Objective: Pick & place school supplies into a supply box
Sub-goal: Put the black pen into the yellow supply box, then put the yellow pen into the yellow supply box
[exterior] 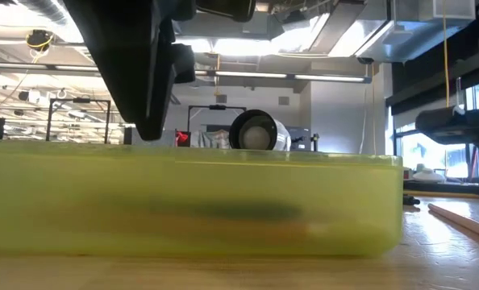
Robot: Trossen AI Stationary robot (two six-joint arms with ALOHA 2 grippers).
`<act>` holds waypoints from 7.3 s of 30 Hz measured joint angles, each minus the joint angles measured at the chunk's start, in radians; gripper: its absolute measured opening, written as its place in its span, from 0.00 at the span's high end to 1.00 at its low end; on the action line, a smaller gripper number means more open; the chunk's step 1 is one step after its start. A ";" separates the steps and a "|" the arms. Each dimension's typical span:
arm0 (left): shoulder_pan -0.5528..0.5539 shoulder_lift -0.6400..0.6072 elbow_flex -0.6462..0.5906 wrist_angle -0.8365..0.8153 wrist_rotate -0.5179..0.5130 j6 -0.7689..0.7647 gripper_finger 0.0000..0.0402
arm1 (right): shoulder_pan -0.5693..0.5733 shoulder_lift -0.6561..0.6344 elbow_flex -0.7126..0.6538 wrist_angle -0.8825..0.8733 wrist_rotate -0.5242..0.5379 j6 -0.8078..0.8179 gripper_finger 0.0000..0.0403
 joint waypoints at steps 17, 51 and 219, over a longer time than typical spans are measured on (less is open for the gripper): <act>-0.030 -0.064 0.000 -0.026 -0.017 0.027 0.64 | 0.001 0.032 0.001 -0.013 0.003 -0.025 0.81; -0.158 -0.414 -0.122 -0.216 -0.328 -0.113 0.64 | -0.082 0.038 0.485 -0.111 0.222 0.221 0.88; 1.002 -0.310 -0.501 0.086 -0.227 0.021 0.88 | -0.306 -0.535 0.001 -0.023 0.263 0.505 0.73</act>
